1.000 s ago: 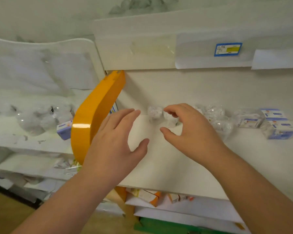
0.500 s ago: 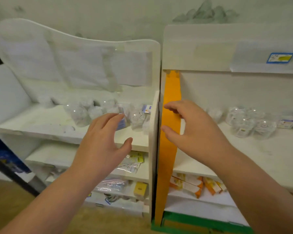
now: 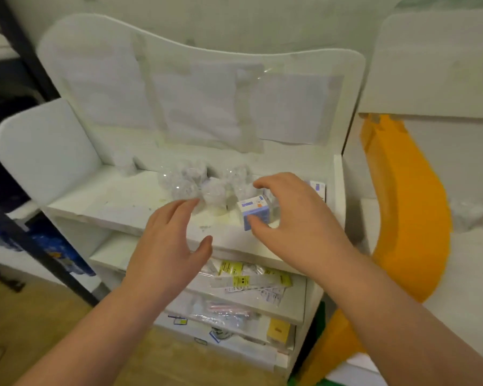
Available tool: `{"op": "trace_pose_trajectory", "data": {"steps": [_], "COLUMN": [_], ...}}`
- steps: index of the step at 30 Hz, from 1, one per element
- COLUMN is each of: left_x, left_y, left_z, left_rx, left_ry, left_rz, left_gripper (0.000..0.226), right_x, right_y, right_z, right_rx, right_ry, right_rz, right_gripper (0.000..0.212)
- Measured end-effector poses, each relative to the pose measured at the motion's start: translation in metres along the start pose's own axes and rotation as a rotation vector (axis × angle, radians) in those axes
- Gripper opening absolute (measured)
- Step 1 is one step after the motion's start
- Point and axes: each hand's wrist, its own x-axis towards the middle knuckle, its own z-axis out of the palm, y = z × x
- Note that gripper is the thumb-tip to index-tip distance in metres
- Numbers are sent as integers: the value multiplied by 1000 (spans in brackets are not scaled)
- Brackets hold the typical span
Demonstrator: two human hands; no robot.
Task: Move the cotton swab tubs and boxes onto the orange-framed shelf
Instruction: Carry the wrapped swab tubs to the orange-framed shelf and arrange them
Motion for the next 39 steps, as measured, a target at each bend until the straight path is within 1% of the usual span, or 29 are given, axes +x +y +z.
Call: {"op": "trace_pose_trajectory", "data": {"steps": [7, 10, 14, 18, 22, 28, 33, 36, 39], "left_x": [56, 78, 107, 144, 185, 229, 261, 278, 291], "left_y": [-67, -94, -137, -188, -244, -322, -367, -383, -388], "left_z": [-12, -5, 4, 10, 10, 17, 32, 44, 53], "left_rx": [52, 45, 14, -16, -30, -38, -29, -37, -65], "left_ry": [34, 16, -19, -30, -30, -44, -87, -134, -174], "left_rz": [-41, -66, -57, -36, 33, 23, -26, -40, -4], "left_gripper": [64, 64, 64, 62, 61, 62, 66, 71, 68], "right_x": [67, 86, 116, 157, 193, 236, 252, 258, 263], "right_y": [-24, -26, -25, -35, -54, -75, -86, -88, -89], "right_z": [64, 88, 118, 151, 185, 236, 260, 264, 263], "right_rx": [29, 16, -19, -76, -127, -319, -431, -482, -497], "right_ry": [-49, -79, -121, -92, -93, -173, -304, -327, -353], "right_rz": [-37, -16, 31, 72, 127, 248, 311, 331, 350], "right_gripper": [48, 47, 46, 48, 50, 60, 69, 67, 70]}}
